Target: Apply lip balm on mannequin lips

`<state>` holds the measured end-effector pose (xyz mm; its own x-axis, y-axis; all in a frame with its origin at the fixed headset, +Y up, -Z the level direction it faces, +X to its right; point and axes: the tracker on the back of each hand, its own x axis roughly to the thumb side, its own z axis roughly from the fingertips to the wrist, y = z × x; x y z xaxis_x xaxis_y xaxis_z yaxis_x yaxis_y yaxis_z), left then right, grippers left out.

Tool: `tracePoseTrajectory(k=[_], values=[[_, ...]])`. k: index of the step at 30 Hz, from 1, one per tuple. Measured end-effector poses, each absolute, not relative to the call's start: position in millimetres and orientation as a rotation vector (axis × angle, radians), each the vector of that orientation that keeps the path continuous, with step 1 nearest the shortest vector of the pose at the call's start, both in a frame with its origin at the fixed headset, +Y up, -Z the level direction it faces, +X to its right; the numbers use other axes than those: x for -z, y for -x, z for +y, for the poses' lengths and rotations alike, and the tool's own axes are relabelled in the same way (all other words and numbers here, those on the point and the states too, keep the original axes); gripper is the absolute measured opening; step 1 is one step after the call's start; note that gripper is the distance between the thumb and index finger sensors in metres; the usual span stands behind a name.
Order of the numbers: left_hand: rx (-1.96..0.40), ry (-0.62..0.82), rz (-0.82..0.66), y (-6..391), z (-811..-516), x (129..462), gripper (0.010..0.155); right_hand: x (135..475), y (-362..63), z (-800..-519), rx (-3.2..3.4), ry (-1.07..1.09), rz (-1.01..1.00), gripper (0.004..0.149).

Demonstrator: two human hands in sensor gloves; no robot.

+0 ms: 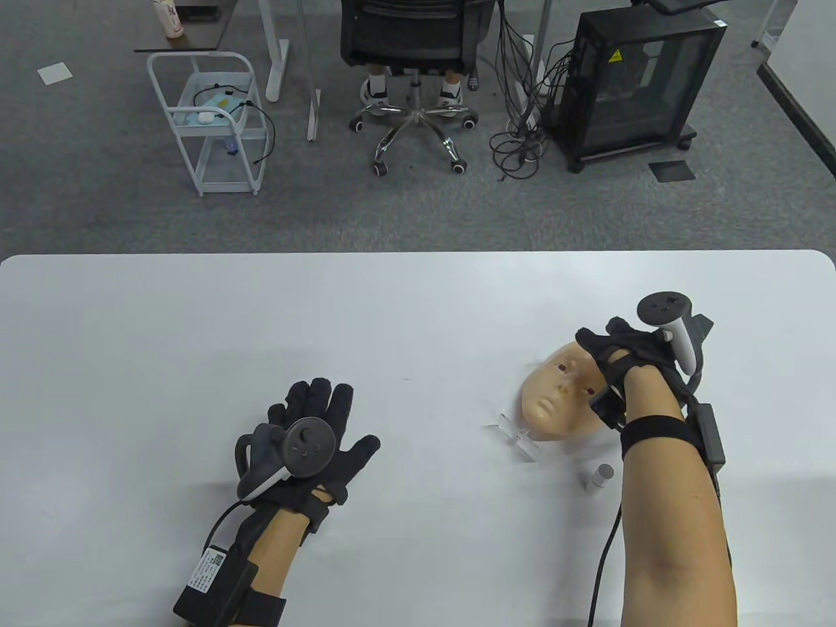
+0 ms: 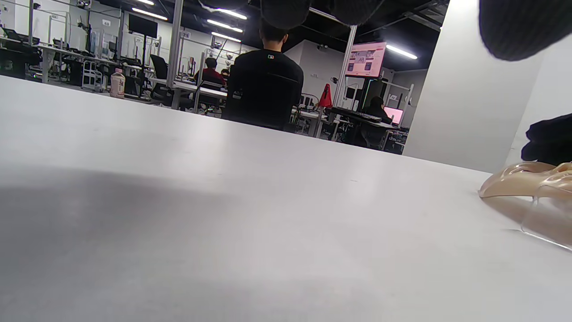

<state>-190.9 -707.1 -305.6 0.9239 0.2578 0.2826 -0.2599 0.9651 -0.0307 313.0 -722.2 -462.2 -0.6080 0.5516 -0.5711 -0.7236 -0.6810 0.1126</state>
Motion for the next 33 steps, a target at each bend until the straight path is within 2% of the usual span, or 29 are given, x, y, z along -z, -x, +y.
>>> tracePoseTrajectory(k=[4,7,11,13,19,23,27,33], values=[[-0.252,-0.011,-0.288,190.7,-706.2,305.4,0.087,475.7,-317.5,-736.2,-2.267,0.640,0.460,0.084],[-0.268,-0.013,-0.287,191.5,-707.6,305.9,0.087,482.4,-319.0,-742.9,-2.218,0.593,0.469,0.074],[-0.244,-0.013,-0.282,192.0,-707.4,306.4,0.087,487.5,-320.1,-746.0,-2.238,0.578,0.470,0.068],[-0.255,-0.014,-0.277,193.6,-707.7,306.8,0.087,487.6,-319.7,-749.4,-2.178,0.587,0.506,0.058],[-0.257,-0.015,-0.273,194.5,-706.9,306.5,0.086,488.4,-306.1,-740.2,-2.020,0.543,0.483,0.052],[-0.267,-0.027,-0.278,194.7,-704.6,305.5,0.086,495.2,-269.3,-719.7,-2.086,0.353,0.494,0.051],[-0.286,-0.008,-0.284,194.9,-707.1,305.5,0.086,499.2,-208.4,-705.8,-2.109,0.140,0.585,0.050],[-0.292,-0.017,-0.283,197.2,-705.8,304.9,0.086,495.3,-114.3,-715.0,-2.163,-0.091,0.787,0.048]])
